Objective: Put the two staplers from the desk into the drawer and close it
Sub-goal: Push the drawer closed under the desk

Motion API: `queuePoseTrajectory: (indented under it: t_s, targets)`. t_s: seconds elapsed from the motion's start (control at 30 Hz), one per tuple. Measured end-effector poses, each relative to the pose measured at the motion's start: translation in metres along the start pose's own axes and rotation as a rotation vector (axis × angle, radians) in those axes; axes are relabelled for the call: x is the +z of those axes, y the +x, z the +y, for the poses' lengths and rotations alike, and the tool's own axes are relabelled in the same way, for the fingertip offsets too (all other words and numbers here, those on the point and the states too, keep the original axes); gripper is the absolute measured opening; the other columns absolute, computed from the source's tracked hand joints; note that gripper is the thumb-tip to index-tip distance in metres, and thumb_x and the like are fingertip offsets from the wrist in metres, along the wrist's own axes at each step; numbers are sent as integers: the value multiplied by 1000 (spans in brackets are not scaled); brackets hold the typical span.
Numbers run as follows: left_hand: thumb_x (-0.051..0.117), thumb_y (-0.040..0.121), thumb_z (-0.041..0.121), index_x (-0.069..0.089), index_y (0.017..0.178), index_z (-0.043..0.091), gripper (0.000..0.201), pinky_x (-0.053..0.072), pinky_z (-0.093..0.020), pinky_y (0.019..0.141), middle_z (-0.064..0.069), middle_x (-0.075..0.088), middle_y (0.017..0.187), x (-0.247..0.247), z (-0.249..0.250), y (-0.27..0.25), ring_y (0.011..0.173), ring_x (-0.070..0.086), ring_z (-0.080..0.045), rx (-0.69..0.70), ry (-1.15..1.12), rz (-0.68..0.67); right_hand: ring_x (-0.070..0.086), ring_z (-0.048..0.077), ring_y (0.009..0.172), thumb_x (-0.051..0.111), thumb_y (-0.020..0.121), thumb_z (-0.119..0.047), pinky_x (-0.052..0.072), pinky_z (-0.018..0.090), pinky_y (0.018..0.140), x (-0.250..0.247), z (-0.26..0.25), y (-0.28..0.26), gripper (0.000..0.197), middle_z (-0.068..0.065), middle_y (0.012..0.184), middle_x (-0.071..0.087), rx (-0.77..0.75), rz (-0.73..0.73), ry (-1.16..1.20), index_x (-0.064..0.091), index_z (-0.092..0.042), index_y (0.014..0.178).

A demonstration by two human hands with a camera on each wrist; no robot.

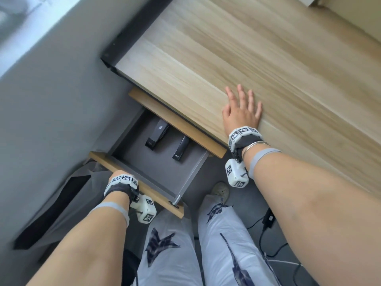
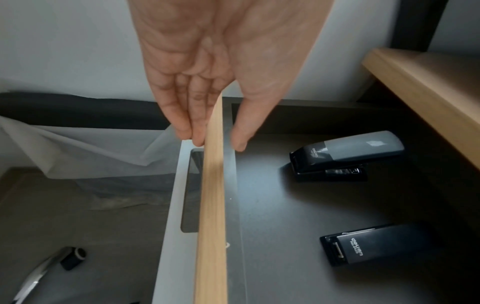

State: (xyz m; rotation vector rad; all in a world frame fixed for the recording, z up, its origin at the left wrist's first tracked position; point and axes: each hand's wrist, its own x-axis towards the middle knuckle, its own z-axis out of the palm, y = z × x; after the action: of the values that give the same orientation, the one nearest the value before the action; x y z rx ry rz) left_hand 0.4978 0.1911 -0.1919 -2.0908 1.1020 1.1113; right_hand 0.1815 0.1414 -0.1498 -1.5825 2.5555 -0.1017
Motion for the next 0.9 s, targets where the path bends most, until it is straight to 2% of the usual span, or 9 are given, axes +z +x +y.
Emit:
queuePoseTrajectory:
  t_s: [0.1,0.2,0.27,0.37,0.47,0.57,0.67,0.8,0.9]
  targets:
    - [56,81,16,63,111,6,32,51,-36,86,-16,65,114,0,18,3,99,63,-34,-12,-159,69,12,19,150,35,94,-31,8,49,119,1,2,1,56,-13,160,17,-7,6,-2,21,-48,146]
    - [58,84,30,58,85,-2,31,48,-36,77,-24,67,109,0,37,13,88,63,-35,-30,-333,115,14,19,150,35,94,-31,9,49,119,2,1,1,56,-13,160,18,-5,22,-6,21,-48,145]
    - [60,84,34,58,91,-3,38,49,-37,80,-24,68,110,2,49,21,99,65,-37,-38,-397,105,16,19,149,36,93,-31,10,49,119,3,1,1,57,-13,160,20,-7,37,0,23,-48,145]
    - [66,79,42,54,119,-5,63,49,-42,87,-23,66,117,2,69,26,106,64,-39,-27,-464,75,17,20,149,37,92,-31,10,49,119,4,1,1,57,-13,159,22,-8,49,-1,25,-48,145]
    - [68,73,51,47,131,-5,84,47,-39,75,-23,66,117,3,89,28,104,65,-38,24,-483,63,19,20,149,37,91,-31,11,49,119,4,1,1,56,-12,159,24,-8,62,2,27,-47,144]
    - [65,69,61,45,134,-5,95,43,-38,71,-22,68,113,2,106,31,102,65,-37,70,-480,58,21,21,148,39,90,-31,12,49,118,4,1,1,57,-12,158,26,-8,72,17,29,-47,143]
    - [59,74,61,43,131,-5,89,41,-36,73,-18,67,98,-1,119,31,95,65,-36,131,-455,43,22,21,148,40,89,-32,12,49,118,4,0,1,57,-12,158,27,-4,80,17,30,-48,143]
    - [55,74,65,61,115,-7,83,46,-37,72,-19,66,88,-2,136,30,87,65,-35,250,-305,34,21,20,148,39,89,-34,12,49,118,3,1,1,57,-13,158,26,-2,66,5,29,-48,143]
    - [59,74,61,57,120,-8,84,50,-39,79,-25,69,108,2,149,31,100,65,-38,296,-295,51,24,21,147,40,88,-33,13,49,118,3,0,1,56,-12,157,28,-1,80,18,32,-47,142]
